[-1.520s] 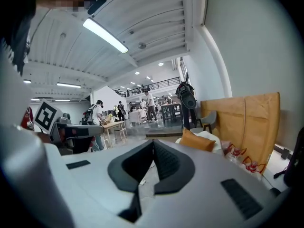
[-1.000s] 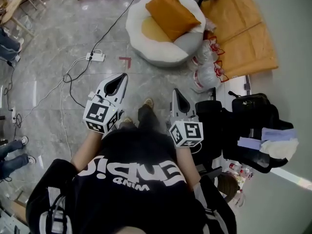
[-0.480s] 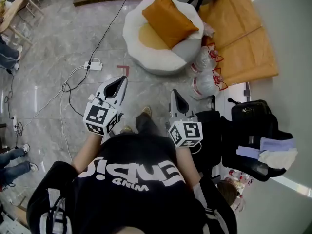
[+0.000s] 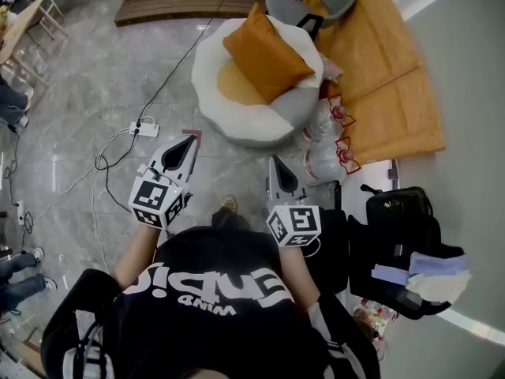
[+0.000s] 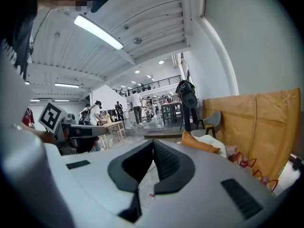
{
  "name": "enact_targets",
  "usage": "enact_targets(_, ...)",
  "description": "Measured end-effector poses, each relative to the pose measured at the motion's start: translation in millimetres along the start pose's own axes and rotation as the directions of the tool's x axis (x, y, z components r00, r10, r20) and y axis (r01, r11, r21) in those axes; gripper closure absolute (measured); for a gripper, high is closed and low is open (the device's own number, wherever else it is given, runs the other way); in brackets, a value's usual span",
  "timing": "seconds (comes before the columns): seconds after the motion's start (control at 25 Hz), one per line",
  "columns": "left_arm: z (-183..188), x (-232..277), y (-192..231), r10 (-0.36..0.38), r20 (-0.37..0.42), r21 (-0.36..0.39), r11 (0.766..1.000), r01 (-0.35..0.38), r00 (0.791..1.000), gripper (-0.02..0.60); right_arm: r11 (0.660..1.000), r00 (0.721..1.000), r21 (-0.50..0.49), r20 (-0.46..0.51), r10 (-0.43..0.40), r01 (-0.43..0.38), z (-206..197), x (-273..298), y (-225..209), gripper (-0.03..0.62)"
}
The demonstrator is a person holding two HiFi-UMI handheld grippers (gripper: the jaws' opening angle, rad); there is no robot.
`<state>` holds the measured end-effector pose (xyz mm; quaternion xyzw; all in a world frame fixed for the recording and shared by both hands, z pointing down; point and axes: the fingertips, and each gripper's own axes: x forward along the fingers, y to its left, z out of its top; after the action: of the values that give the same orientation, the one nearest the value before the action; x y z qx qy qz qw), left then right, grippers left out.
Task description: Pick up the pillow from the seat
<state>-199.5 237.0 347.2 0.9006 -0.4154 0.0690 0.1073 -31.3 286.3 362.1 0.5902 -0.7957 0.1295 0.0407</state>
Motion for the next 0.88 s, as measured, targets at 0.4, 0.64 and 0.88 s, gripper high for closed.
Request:
enact_targets(0.4,17,67,4,0.036,0.008,-0.003,0.999,-0.036,0.999,0.574,0.999,0.999,-0.012,-0.005,0.037,-0.037,15,36,-57,0.572)
enact_targets(0.64,27,92,8,0.060,0.022,-0.003,0.998,-0.060,0.998,0.574,0.998,0.998,-0.014,-0.010,0.068,-0.069,17,56,-74,0.572)
enact_targets(0.88,29,109,35,0.075,0.011,-0.008,0.997,-0.075,0.997,0.574,0.996,0.996,-0.008,-0.023,0.084,-0.084,17,88,-75,0.572)
